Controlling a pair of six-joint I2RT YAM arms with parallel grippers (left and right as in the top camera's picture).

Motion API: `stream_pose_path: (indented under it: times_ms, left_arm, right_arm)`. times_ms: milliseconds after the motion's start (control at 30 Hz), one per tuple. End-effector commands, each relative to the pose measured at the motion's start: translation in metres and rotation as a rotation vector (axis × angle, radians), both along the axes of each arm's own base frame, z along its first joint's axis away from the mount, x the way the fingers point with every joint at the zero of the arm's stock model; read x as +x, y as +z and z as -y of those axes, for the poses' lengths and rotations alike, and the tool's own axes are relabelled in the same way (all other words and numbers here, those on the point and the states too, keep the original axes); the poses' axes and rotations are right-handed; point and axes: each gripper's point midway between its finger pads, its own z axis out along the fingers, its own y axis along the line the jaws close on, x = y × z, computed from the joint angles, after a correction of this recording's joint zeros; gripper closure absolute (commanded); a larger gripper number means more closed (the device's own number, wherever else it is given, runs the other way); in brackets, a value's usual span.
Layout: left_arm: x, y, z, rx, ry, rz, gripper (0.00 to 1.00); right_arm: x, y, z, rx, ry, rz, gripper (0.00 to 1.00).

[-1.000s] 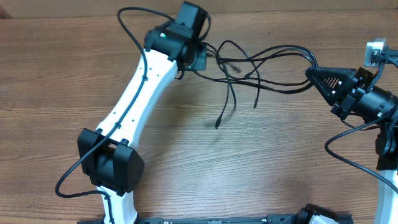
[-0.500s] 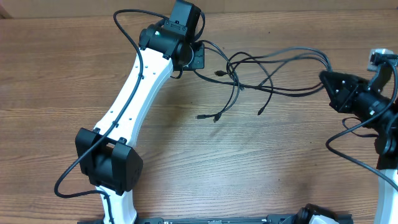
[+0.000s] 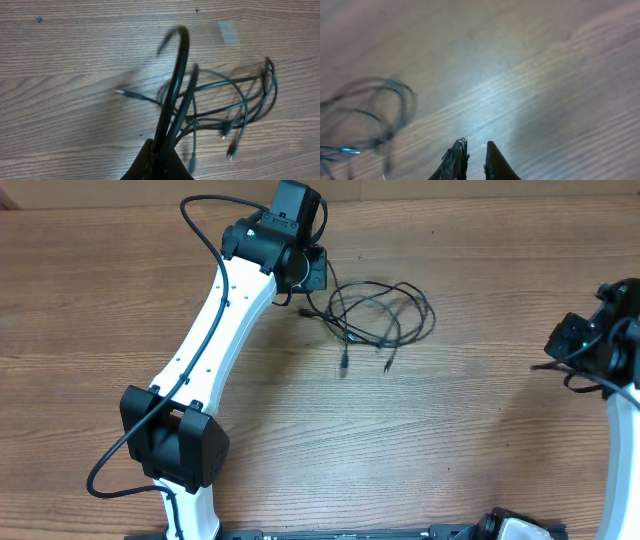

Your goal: Untangle cables

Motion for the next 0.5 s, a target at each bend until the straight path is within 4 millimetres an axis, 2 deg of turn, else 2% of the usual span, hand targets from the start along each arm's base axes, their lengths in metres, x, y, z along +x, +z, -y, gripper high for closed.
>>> stream_pose_path:
  times_ms: [0,133,267,367,433,467]
  left_arm:
    - [0.003,0.02,-0.003,-0.017,0.023,0.047,0.96]
    - [0.003,0.021,0.001,-0.038,0.011,0.044,0.96]
    - [0.002,0.021,0.001,-0.037,0.01,0.043,0.96]
    - [0.002,0.021,0.0,-0.037,0.011,0.043,0.96]
    - [0.002,0.021,0.001,-0.038,0.009,0.043,0.96]
    - [0.002,0.021,0.001,-0.038,0.009,0.043,0.96]
  right_arm:
    - [0.009,-0.01,0.004,0.009,0.001,-0.034,0.88]
    - [0.019,-0.024,-0.002,0.065,0.031,-0.054,0.85]
    - [0.027,-0.032,-0.009,0.115,0.057,-0.053,0.54]
    - [0.033,-0.034,-0.015,0.15,0.078,-0.039,0.4]
    - [0.036,-0.034,-0.019,0.177,0.094,-0.03,0.25]
    - [0.037,-0.034,-0.022,0.192,0.103,-0.026,0.22]
